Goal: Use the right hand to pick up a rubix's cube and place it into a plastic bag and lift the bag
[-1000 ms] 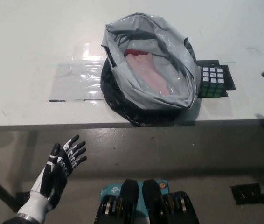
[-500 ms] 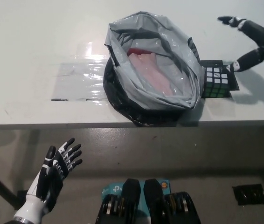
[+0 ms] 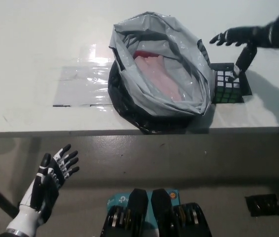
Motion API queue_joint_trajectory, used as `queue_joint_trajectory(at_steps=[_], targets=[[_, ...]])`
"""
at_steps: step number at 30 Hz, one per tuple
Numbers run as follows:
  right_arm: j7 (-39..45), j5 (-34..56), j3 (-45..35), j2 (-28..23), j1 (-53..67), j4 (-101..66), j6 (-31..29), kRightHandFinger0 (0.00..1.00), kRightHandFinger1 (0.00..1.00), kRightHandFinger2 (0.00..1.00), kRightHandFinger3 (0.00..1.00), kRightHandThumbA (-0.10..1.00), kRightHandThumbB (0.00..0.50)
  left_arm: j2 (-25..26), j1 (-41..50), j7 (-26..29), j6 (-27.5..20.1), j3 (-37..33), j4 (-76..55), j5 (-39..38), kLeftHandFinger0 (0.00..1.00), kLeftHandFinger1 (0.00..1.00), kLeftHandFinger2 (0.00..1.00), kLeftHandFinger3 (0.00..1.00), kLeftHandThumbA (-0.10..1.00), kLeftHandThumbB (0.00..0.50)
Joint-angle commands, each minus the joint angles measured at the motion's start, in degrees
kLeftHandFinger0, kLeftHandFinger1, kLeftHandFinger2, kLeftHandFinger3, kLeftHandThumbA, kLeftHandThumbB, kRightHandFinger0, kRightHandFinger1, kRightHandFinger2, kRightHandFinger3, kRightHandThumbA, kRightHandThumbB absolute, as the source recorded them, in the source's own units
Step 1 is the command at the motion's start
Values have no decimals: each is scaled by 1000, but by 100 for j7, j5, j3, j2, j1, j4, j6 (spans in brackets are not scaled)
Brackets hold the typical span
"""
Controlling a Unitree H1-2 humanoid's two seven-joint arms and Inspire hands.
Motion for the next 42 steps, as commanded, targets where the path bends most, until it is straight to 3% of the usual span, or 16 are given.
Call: queue_joint_trajectory(at_steps=[1, 18, 37, 39, 42], targets=[[406, -365, 124, 34, -575, 340, -316, 1000, 1000, 1000, 1000, 927, 500, 93, -33, -98, -167, 66, -226, -27, 1000, 1000, 1000, 1000, 1000, 262], [6, -920, 323, 511, -709, 1518, -992, 1000, 1000, 1000, 1000, 1000, 500, 94, -12, -115, -202, 67, -239, 19, 1000, 1000, 1000, 1000, 1000, 259], [-882, -1196, 222, 856, -553, 2161, -1254, 1000, 1000, 1000, 1000, 970, 500, 104, -44, -93, -252, 67, -243, 92, 1000, 1000, 1000, 1000, 1000, 265], [-942, -1235, 247, 870, -563, 2218, -1294, 1000, 1000, 1000, 1000, 972, 500, 97, -58, -100, -276, 82, -229, 66, 1000, 1000, 1000, 1000, 1000, 247], [-1059, -1291, 271, 904, -572, 2361, -1369, 1000, 1000, 1000, 1000, 964, 500, 105, -75, -84, -222, 99, -245, 53, 1000, 1000, 1000, 1000, 1000, 268]])
